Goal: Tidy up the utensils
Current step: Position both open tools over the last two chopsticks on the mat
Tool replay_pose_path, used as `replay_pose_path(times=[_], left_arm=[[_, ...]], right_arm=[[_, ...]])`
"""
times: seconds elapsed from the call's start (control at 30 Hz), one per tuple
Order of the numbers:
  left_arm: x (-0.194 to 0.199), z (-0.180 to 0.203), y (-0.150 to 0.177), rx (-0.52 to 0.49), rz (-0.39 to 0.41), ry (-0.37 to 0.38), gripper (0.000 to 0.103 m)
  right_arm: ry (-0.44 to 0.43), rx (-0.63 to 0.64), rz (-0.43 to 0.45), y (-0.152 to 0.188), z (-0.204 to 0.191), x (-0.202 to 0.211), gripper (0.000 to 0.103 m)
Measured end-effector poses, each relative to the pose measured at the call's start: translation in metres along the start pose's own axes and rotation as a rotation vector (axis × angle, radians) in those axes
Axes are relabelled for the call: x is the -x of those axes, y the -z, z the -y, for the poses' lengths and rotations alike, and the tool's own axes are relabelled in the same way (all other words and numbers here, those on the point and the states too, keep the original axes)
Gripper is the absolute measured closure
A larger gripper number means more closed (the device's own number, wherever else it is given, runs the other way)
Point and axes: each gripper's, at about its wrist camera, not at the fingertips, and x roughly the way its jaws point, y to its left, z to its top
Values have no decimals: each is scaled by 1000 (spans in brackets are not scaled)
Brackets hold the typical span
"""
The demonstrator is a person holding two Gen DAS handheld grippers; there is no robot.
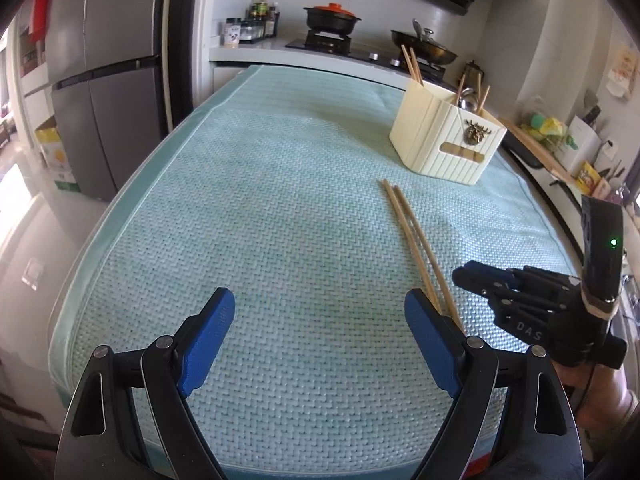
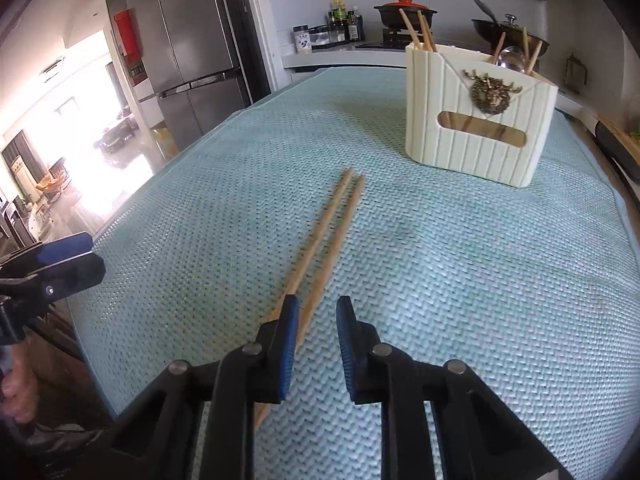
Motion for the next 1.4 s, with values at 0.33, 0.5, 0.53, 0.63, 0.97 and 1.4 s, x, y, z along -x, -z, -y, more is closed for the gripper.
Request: replay_pose_path(times=[0.33, 0.5, 0.53, 0.63, 0.97, 1.4], left_arm=[[-9, 6, 1, -15, -19, -1, 15], [-11, 13, 2, -34, -24, 8, 15], [-12, 15, 2, -37, -26, 10, 15], [-16, 21, 2, -49, -37, 18, 15], [-26, 38, -2, -79, -60, 48, 15], [-35, 38, -4, -64, -80, 51, 15]], right_arm=[[127, -34, -52, 11, 0, -14, 96], [241, -171, -39, 34, 39, 12, 96], [265, -190, -37, 40, 45, 18, 96], [304, -230, -40, 53, 60, 33, 95], [300, -291, -2, 65, 85, 62, 74], [266, -199, -19, 55, 63, 50, 61]])
